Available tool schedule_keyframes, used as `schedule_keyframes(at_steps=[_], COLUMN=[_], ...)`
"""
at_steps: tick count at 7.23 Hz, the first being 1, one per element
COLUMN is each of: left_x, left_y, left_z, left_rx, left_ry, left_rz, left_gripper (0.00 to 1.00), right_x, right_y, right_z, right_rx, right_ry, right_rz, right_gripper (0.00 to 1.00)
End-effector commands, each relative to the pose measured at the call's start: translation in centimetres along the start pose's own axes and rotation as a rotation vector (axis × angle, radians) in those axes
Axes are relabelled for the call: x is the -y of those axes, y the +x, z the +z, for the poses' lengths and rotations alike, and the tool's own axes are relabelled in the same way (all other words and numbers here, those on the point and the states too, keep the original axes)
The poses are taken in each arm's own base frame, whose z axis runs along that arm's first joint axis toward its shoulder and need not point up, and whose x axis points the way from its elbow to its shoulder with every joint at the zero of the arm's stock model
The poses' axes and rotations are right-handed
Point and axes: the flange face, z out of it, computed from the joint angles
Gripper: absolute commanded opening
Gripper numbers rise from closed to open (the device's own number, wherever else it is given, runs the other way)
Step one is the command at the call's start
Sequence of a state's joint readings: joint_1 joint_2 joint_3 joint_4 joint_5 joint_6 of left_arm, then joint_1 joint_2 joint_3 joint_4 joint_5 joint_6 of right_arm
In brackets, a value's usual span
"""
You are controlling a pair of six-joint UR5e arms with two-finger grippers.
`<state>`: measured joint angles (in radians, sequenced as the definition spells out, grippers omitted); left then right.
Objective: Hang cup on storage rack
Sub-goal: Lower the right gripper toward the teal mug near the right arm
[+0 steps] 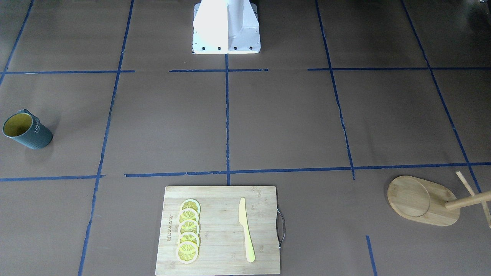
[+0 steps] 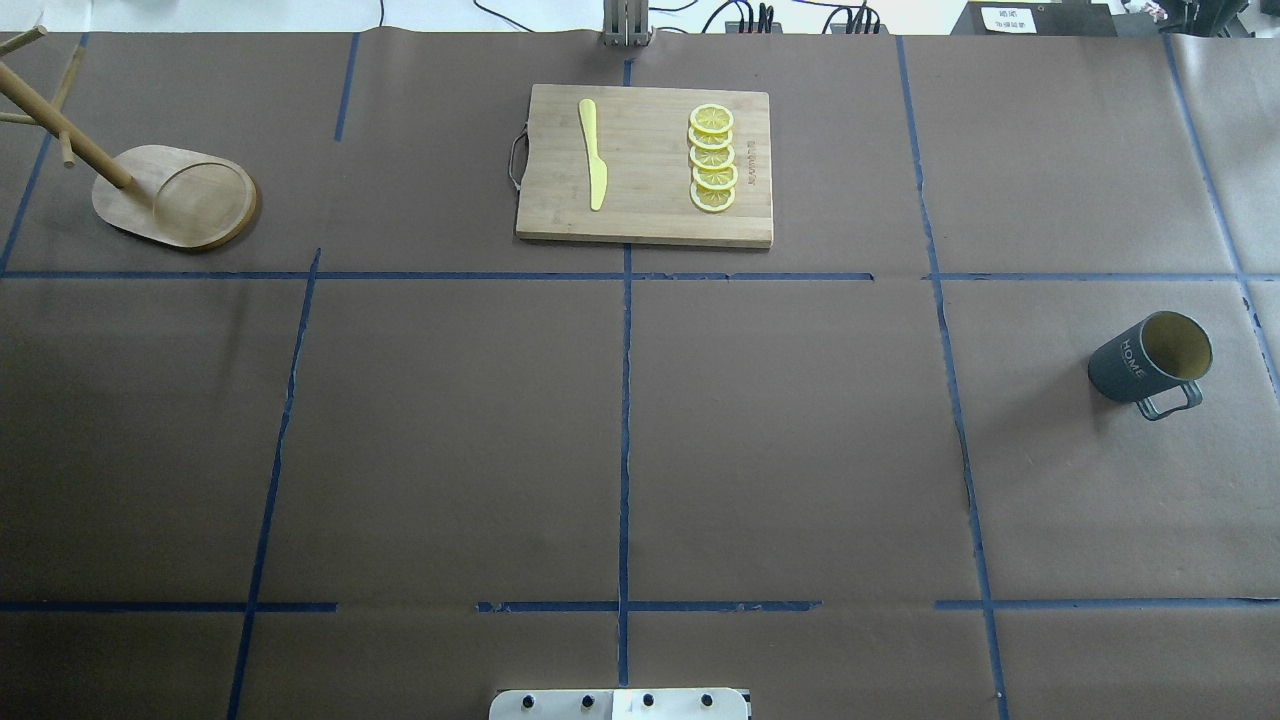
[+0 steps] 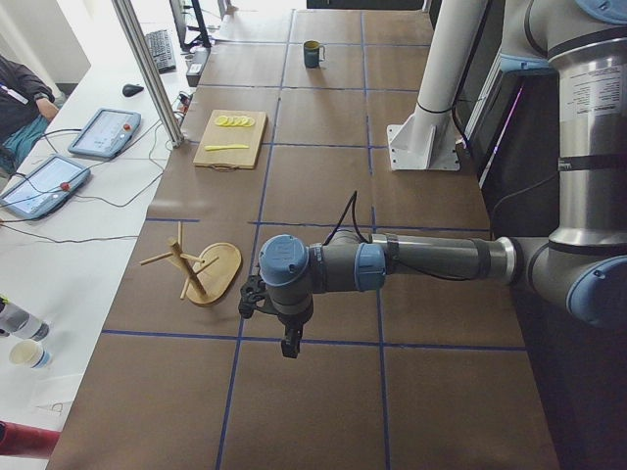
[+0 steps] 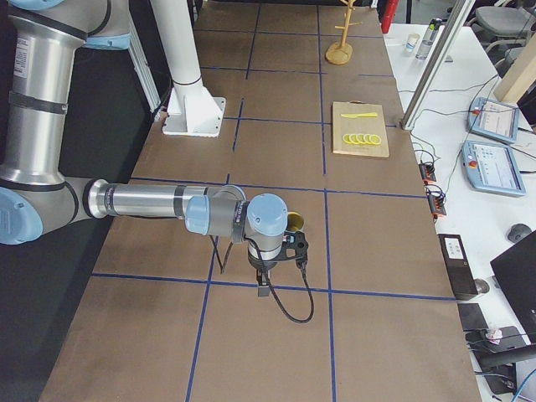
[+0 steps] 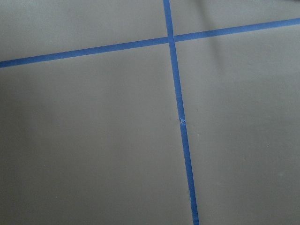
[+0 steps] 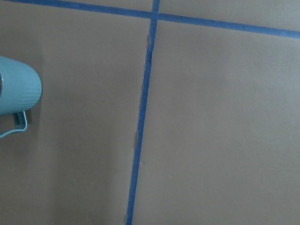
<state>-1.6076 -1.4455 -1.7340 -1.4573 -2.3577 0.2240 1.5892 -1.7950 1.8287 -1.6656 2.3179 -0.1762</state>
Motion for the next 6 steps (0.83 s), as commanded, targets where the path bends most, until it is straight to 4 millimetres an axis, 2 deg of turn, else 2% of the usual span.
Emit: schedule_keyframes(at_steps=[1, 2, 3, 4, 6], left_x=[0.4, 0.3, 0.3, 0.3, 0.2], left_y=[0.2, 0.2, 0.2, 0.2, 0.2], left_z=[-0.1, -0.1, -0.1, -0.1, 0.0], left_rx=[0.002, 0.002, 0.002, 0.002, 0.000], left_ry=[0.000, 0.000, 0.000, 0.000, -0.001], left_rz=[0.000, 0.000, 0.000, 0.000, -0.001], left_gripper=[1.00, 1.00, 1.00, 1.00, 1.00], right_x=[1.7, 3.2, 5.5, 7.9, 10.5], right_y=[-1.4, -3.0, -5.4, -8.4, -14.1], right_z=[-1.7, -0.8, -0.8, -0.9, 0.5], right_rx=[-0.019, -0.014, -0.001, 0.006, 0.032], right_ry=[0.114, 0.110, 0.116, 0.133, 0.151], right_rz=[-0.105, -0.151, -0.157, -0.229, -0.391], right_gripper=[1.00, 1.00, 1.00, 1.00, 1.00])
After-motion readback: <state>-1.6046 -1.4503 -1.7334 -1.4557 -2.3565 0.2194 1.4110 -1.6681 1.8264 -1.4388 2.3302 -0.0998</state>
